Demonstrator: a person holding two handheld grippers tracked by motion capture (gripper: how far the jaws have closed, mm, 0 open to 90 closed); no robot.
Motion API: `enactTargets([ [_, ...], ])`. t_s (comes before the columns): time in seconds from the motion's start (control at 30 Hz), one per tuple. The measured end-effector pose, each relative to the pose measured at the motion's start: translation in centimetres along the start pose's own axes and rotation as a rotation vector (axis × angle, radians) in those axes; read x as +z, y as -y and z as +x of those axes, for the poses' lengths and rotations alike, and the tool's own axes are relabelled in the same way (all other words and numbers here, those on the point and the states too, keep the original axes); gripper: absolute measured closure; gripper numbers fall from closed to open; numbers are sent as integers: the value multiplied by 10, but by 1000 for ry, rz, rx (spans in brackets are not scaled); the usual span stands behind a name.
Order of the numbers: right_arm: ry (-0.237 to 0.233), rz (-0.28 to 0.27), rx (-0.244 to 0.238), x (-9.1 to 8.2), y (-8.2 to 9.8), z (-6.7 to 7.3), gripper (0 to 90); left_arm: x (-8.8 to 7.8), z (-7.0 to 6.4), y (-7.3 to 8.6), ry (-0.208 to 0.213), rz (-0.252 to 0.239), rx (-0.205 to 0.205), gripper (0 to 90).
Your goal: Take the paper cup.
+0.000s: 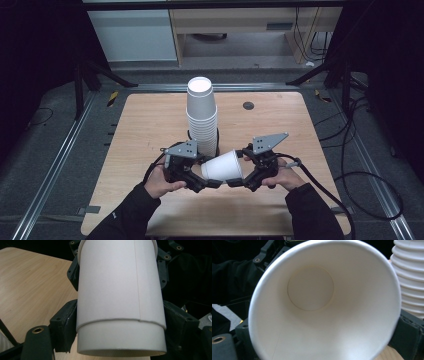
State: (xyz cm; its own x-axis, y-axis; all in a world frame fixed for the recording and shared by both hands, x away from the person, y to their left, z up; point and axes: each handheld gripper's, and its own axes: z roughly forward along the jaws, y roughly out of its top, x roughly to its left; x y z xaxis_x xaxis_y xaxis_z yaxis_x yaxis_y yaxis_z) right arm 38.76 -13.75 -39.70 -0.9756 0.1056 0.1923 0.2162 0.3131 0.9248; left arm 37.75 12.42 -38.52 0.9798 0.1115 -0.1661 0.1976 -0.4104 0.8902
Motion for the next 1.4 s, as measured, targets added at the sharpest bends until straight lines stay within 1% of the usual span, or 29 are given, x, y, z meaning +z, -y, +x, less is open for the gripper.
enactTargets([
  [0.13, -8, 8, 3, -1, 0, 0, 74, 0, 0, 0, 6, 1, -3, 221],
  [0.2, -9, 20, 4, -1, 0, 0, 82, 1, 1, 1, 10, 6, -3, 222],
  [0.33, -4, 27, 0, 0, 0, 0, 86, 1, 2, 2, 4, 12, -2, 219],
  [0.43, 4, 22, -5, -1, 0, 0, 88, 1, 2, 2, -6, 6, -3, 215],
  [0.53, 8, 21, -8, -1, -1, 0, 88, 1, 1, 3, -7, 7, -3, 212],
  [0.6, 13, 32, -11, -2, -1, 1, 85, 0, 1, 3, -19, 14, 4, 210],
  [0.7, 27, 37, -5, -6, -2, 0, 82, -6, 3, 5, -36, 18, -1, 196],
  [0.73, 32, 40, -5, -8, -3, -1, 81, -6, 3, 5, -36, 18, -1, 191],
  [0.77, 38, 37, -6, -9, -4, -1, 80, -11, 4, 7, -47, 18, -16, 184],
  [0.83, 58, 40, -6, -12, -5, -1, 78, -16, 6, 9, -67, 15, -24, 181],
  [0.87, 58, 40, -6, -12, -5, -1, 78, -16, 6, 9, -67, 15, -24, 180],
  [0.9, 94, 50, -6, -15, -6, -2, 77, -21, 8, 12, -90, 18, -40, 175],
  [0.93, 94, 50, -6, -15, -6, -2, 77, -21, 8, 12, -90, 18, -40, 174],
  [0.97, 132, 62, -9, -20, -9, -4, 76, -25, 10, 16, -121, 32, -55, 174],
  [1.0, 132, 62, -9, -20, -9, -4, 76, -25, 10, 16, -121, 32, -55, 174],
  [1.03, 148, 59, -6, -23, -10, -4, 76, -27, 11, 20, -139, 38, -68, 174],
  [1.07, 169, 54, -7, -27, -12, -5, 75, -28, 12, 21, -143, 39, -73, 171],
  [1.1, 177, 51, -7, -28, -13, -5, 75, -29, 14, 24, -157, 45, -85, 171],
  [1.2, 239, 38, 2, -37, -17, -7, 72, -33, 18, 30, -201, 63, -111, 162],
  [1.23, 259, 45, 2, -39, -17, -7, 72, -34, 19, 32, -217, 69, -116, 157],
  [1.37, 338, 78, 9, -46, -19, -9, 72, -42, 23, 40, -279, 64, -147, 156],
  [1.4, 349, 83, 13, -47, -19, -10, 72, -44, 24, 42, -298, 60, -154, 156],
])
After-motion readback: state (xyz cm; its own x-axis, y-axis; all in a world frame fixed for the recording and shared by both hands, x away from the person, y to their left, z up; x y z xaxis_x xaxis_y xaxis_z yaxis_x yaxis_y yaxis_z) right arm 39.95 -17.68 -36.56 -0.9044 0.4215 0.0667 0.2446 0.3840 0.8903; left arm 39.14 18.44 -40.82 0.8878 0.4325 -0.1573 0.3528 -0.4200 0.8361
